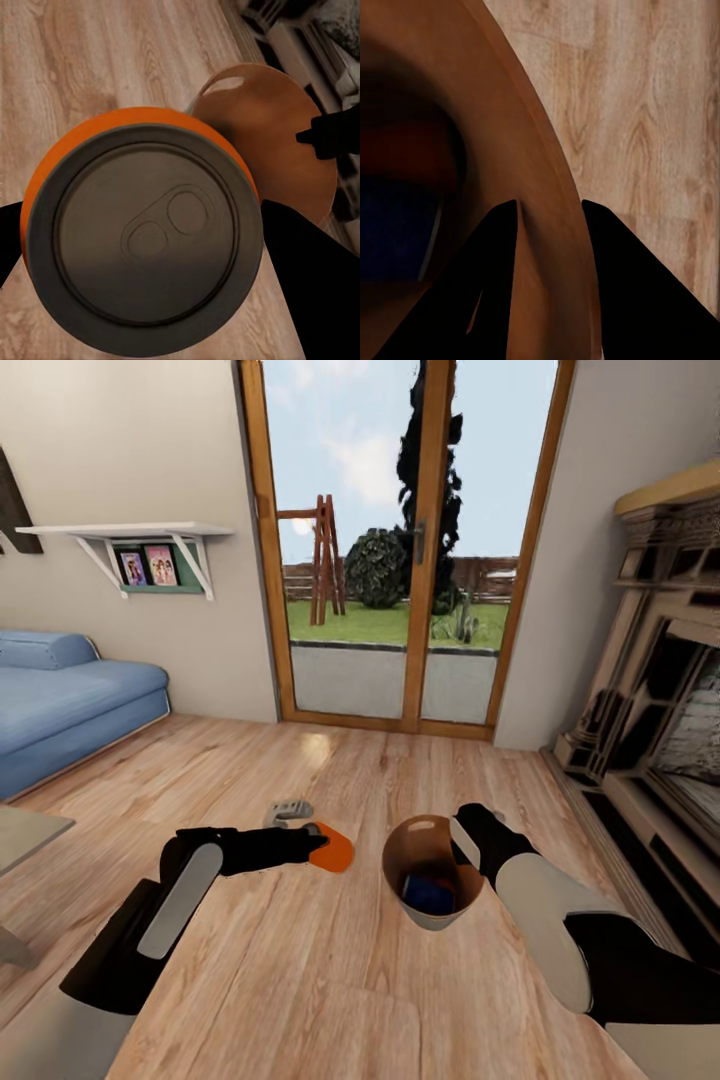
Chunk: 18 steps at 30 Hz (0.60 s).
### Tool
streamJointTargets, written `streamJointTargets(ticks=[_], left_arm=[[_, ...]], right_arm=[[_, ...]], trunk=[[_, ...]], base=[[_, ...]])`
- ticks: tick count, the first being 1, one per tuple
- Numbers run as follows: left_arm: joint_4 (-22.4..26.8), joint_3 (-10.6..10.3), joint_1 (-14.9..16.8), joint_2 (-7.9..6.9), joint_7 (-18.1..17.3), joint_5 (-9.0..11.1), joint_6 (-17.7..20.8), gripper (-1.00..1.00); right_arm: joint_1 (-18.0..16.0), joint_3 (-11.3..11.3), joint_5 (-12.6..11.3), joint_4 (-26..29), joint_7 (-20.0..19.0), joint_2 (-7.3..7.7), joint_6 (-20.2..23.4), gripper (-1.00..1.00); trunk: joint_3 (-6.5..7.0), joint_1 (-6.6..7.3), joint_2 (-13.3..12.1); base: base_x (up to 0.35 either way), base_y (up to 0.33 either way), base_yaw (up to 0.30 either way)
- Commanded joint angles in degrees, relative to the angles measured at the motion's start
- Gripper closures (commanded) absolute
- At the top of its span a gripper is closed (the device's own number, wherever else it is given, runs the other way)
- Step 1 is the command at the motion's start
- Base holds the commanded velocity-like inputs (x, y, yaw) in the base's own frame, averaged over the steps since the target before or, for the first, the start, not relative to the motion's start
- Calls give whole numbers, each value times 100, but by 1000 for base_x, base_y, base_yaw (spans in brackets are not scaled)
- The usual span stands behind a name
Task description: Put the three can of soda from the living room inside the tash can in the kitchen.
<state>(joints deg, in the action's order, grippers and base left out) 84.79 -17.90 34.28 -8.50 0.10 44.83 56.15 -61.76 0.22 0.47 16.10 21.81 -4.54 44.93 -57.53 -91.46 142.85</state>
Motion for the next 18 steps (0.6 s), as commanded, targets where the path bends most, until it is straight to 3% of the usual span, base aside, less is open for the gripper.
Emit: streamJointTargets(ticks=[1, 7, 18], left_arm=[[20, 84, 0, 2, -1, 8, 71, 100], [75, 204, 0, 3, -11, 10, 194, 100], [98, 220, 0, 0, -18, 14, 228, 100]], right_arm=[[7, 2, 5, -9, -5, -4, -21, 100], [20, 3, -4, -37, 417, -23, -121, 100], [24, -20, -5, -369, 742, -54, -491, 100]], trunk=[[19, 23, -41], [127, 155, -282], [324, 396, -723]], base=[[0, 0, 0], [0, 0, 0], [0, 0, 0]])
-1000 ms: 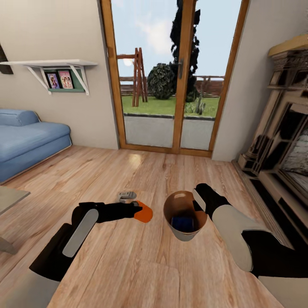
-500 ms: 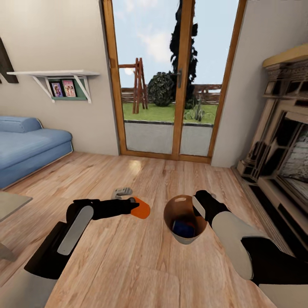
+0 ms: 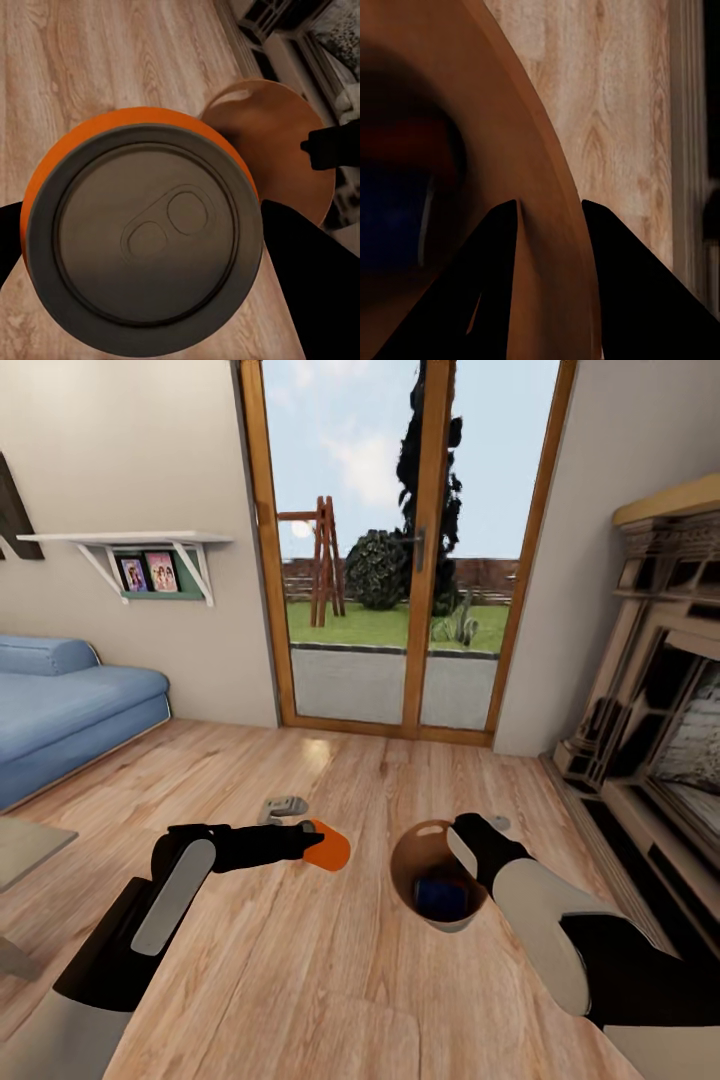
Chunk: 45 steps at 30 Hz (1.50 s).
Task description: Put the three can of soda from the living room inside the tash can in the kitchen.
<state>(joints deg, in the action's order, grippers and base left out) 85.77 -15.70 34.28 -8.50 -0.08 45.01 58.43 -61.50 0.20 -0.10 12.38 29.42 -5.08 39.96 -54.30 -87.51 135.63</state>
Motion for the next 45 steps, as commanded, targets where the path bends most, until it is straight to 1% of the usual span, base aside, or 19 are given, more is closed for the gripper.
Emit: streamJointTargets(ticks=[1, 8, 10, 16, 24, 30, 33, 36, 37, 39, 41, 45], left_arm=[[0, -1, 0, -1, -4, -3, 1, 100], [1, 1, -2, 9, -31, -2, -8, 100], [1, 3, -1, 22, -42, -1, -16, 100], [22, -14, -7, 55, -65, -1, -29, 100], [39, -46, -9, 96, -70, 0, -39, 100], [89, -60, -9, 109, -230, 4, -47, 100], [106, -62, -9, 112, -268, 6, -48, 100], [117, -64, -9, 171, -294, 5, -50, 100], [119, -64, -9, 236, -302, 3, -47, 100], [121, -64, -9, 293, -304, 1, -49, 100], [122, -66, -9, 335, -304, 0, -49, 100], [118, -70, -9, 408, -294, -4, -54, 100]], right_arm=[[-2, -20, 53, -7, -11, -2, 2, 100], [4, -34, 46, -117, 16, -19, -6, 100], [5, -40, 46, -154, 18, -30, -6, 100], [6, -40, 45, -192, 22, -124, -6, 100], [6, -41, 38, -207, 25, -166, -6, 100], [6, -45, 38, -242, 24, -228, -6, 100], [6, -57, 37, -256, 22, -235, -6, 100], [6, -70, 37, -270, 21, -246, -6, 100], [6, -74, 35, -273, 21, -250, -6, 100], [6, -77, 32, -276, 20, -254, -6, 100], [6, -78, 30, -277, 20, -263, -6, 100], [6, -80, 28, -291, 20, -326, -6, 100]], trunk=[[19, 23, -41], [145, 177, -322], [145, 177, -322], [145, 177, -322], [145, 177, -322], [145, 177, -322], [145, 177, -322], [145, 177, -322], [145, 177, -322], [145, 177, -322], [145, 177, -322], [145, 177, -322]], base=[[0, 0, 0], [0, 0, 0], [0, 0, 0], [0, 0, 0], [0, 0, 0], [0, 0, 0], [0, 0, 0], [0, 0, 0], [0, 0, 0], [0, 0, 0], [0, 0, 0], [0, 0, 0]])
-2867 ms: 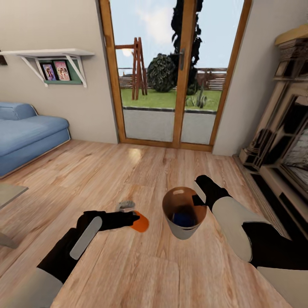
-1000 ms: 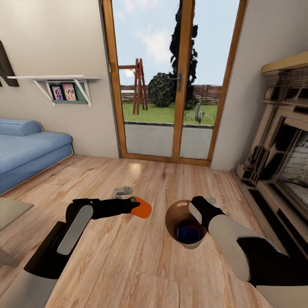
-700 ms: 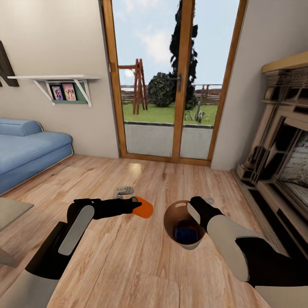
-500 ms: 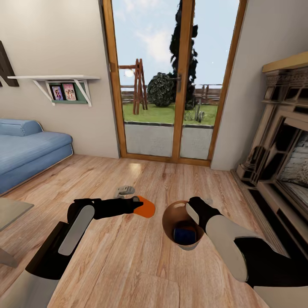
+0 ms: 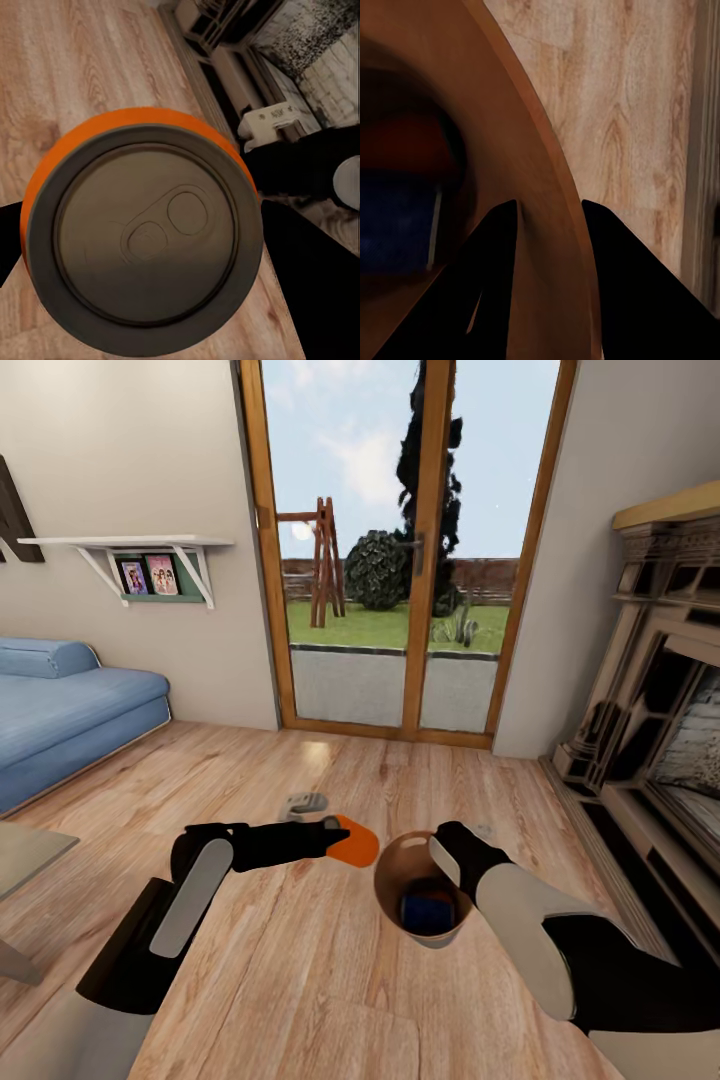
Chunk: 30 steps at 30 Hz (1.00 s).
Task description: Put the three can of soda from the living room inside the tash can in the kitchen.
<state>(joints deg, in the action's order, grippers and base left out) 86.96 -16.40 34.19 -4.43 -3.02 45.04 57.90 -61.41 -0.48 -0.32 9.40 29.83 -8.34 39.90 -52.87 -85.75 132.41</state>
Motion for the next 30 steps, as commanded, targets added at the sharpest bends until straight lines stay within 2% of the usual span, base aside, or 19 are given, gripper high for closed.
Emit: streamJointTargets(ticks=[1, 5, 10, 14, 15, 18, 22, 30], left_arm=[[-3, -1, 0, 22, 2, -8, -1, 100], [-46, -2, 0, 203, 44, -50, -10, 100], [-76, -40, 0, 338, 73, -84, -13, 100], [-156, -218, 0, 431, 110, -107, -22, 100], [-238, -297, 0, 469, 178, -112, -59, 100], [-508, -364, 2, 600, 328, -120, -210, 100], [-839, -448, 6, 683, 431, -130, -371, 100], [-1222, -534, 8, 724, 499, -135, -653, 100]], right_arm=[[-3, -13, 50, -4, -21, -15, 1, 100], [-3, -13, 44, -47, -29, -76, 1, 100], [-3, -15, 42, -57, -35, -112, -1, 100], [-3, -14, 41, -59, -43, -138, -4, 100], [-3, -13, 41, -59, -45, -144, -6, 100], [-3, -13, 41, -55, -51, -149, -8, 100], [-3, -13, 41, -54, -60, -150, -8, 100], [-3, -14, 41, -53, -79, -152, -8, 100]], trunk=[[1, 0, 0], [1, 0, 0], [1, 0, 0], [1, 0, 0], [1, 0, 0], [1, 0, 0], [1, 0, 0], [1, 0, 0]], base=[[0, 0, 0], [0, 0, 0], [0, 0, 0], [0, 0, 0], [0, 0, 0], [0, 0, 0], [0, 0, 0], [0, 0, 0]])
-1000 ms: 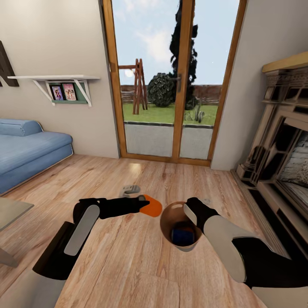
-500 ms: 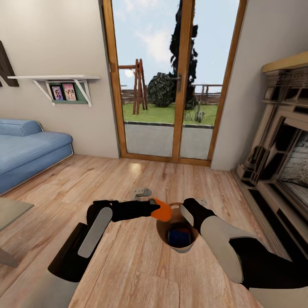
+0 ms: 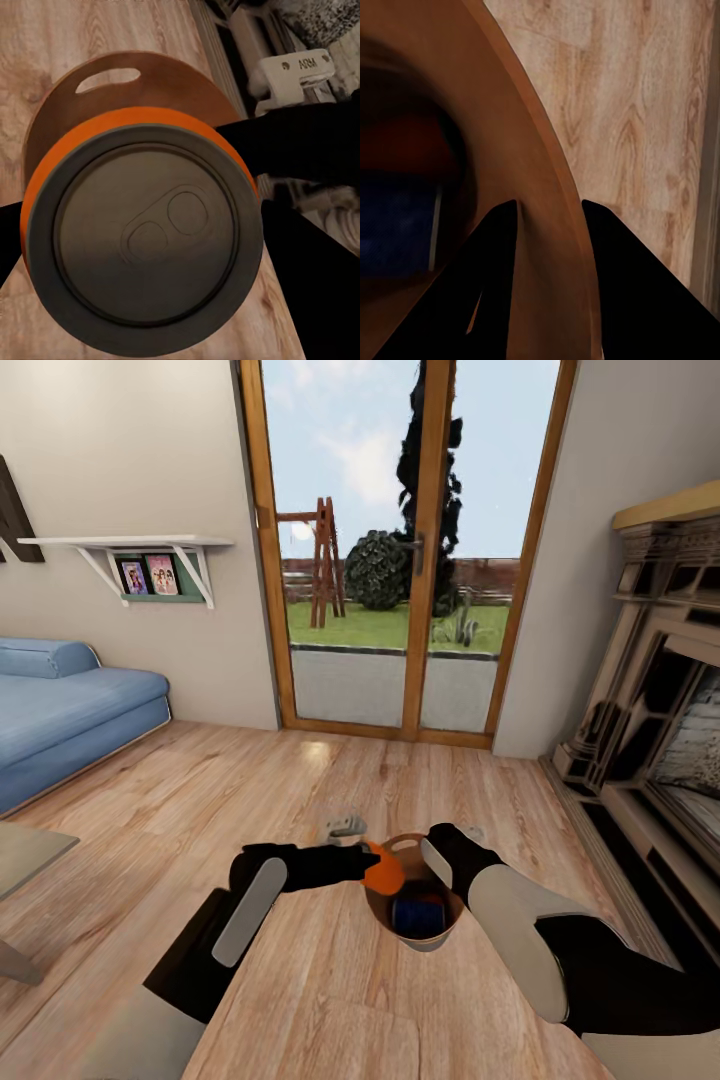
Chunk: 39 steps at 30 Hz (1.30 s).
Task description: Put the three can of soda from the living room inside the tash can in the kitchen.
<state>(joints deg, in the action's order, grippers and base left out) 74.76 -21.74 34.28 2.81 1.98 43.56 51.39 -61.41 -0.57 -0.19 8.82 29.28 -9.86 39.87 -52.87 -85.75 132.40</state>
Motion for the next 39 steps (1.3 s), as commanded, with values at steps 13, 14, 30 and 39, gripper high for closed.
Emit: streamJointTargets(ticks=[13, 14, 30, 39], left_arm=[[-914, -596, 0, 86, -2, 16, -789, 100], [-987, -609, 0, 114, 0, 14, -817, 100], [-1543, -725, 9, 257, -5, 3, -1438, 100], [-1877, -887, 9, 329, -1, 3, -1716, 100]], right_arm=[[-3, -13, 11, 6, -88, -14, -2, 100], [-3, -10, 11, 6, -125, -14, 0, 100], [-3, -9, 10, 2, -246, -14, 11, 100], [-3, -9, 9, 0, -253, -14, 21, 100]], trunk=[[1, 1, 1], [1, 1, 1], [1, 1, 1], [1, 1, 1]], base=[[0, 0, 0], [0, 0, 0], [0, 0, 0], [0, 0, 0]])
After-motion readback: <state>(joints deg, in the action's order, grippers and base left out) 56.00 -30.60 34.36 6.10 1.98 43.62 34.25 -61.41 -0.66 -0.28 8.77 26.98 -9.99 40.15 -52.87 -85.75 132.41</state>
